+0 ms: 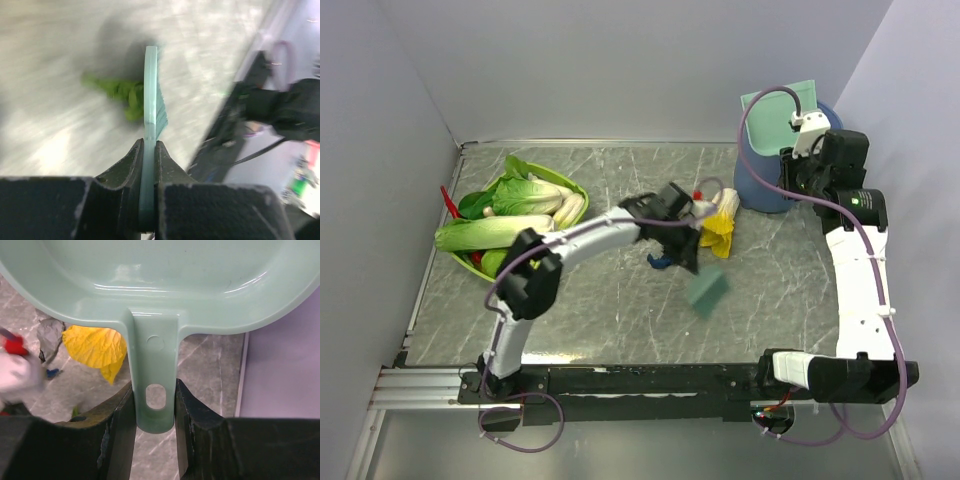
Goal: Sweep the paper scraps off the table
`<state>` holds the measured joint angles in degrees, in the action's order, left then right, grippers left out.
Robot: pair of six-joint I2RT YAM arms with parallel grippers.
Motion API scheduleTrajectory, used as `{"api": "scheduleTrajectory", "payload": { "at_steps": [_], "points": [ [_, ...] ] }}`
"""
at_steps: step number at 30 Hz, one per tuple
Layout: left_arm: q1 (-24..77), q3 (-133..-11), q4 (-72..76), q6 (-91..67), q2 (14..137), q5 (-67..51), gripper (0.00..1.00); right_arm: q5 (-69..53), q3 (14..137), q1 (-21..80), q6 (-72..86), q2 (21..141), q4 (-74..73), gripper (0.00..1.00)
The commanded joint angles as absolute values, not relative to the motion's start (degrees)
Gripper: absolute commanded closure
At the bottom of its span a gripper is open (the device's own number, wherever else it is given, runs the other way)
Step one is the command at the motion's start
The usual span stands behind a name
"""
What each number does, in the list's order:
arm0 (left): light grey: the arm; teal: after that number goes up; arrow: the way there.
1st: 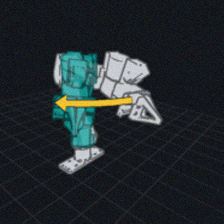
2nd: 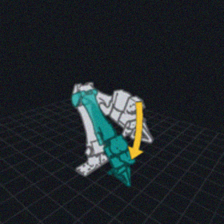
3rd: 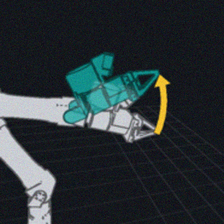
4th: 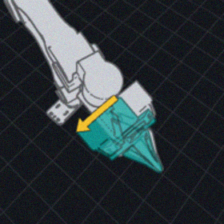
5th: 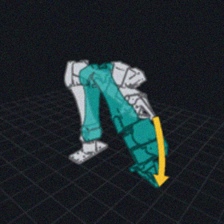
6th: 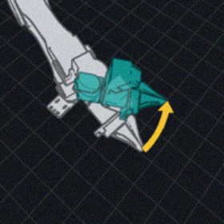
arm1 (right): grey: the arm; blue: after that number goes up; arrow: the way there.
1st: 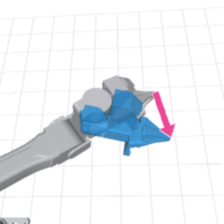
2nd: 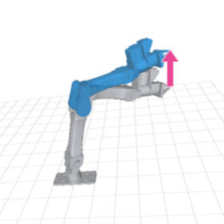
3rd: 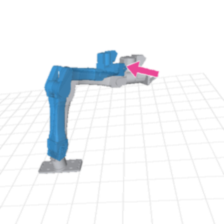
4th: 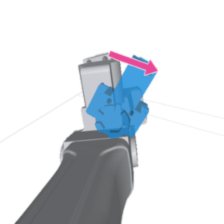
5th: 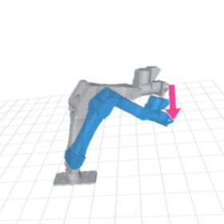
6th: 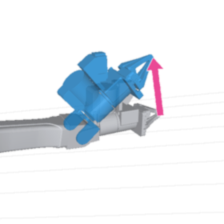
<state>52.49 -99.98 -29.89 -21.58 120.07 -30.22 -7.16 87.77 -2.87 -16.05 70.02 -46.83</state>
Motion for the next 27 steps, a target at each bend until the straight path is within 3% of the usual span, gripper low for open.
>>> {"api": "scheduleTrajectory", "payload": {
  "at_steps": [1,4,8,14,16,21,27],
  "points": [
    [47.47,-98.18,-45.43,-8.54,113.83,-23.46,0.99,-8.96,91.31,-2.81,-13.71,70.93,-42.36,1.00],
    [42.99,-97.03,-51.05,-0.63,110.05,-33.81,0.99,-9.23,94.03,-2.81,-13.54,73.03,-42.01,1.00],
    [36.24,-100.88,-54.58,11.31,105.04,-37.96,0.99,-10.02,99.56,-2.90,-13.62,75.49,-42.27,1.00],
    [24.55,-110.54,-47.74,6.36,102.21,-46.94,0.99,-11.51,104.15,-2.81,-13.45,78.05,-41.84,1.00],
    [22.86,-113.19,-44.14,3.35,103.71,-42.91,0.99,-11.60,103.98,-2.90,-12.92,77.87,-41.31,1.00],
    [19.87,-120.93,-36.57,1.49,110.80,-12.75,0.99,-12.04,102.22,-2.81,-12.48,76.20,-40.52,1.00],
    [19.16,-139.20,-32.19,17.29,128.37,14.53,0.99,-12.30,99.23,-2.81,-11.95,73.31,-40.78,1.00]
  ]
}}
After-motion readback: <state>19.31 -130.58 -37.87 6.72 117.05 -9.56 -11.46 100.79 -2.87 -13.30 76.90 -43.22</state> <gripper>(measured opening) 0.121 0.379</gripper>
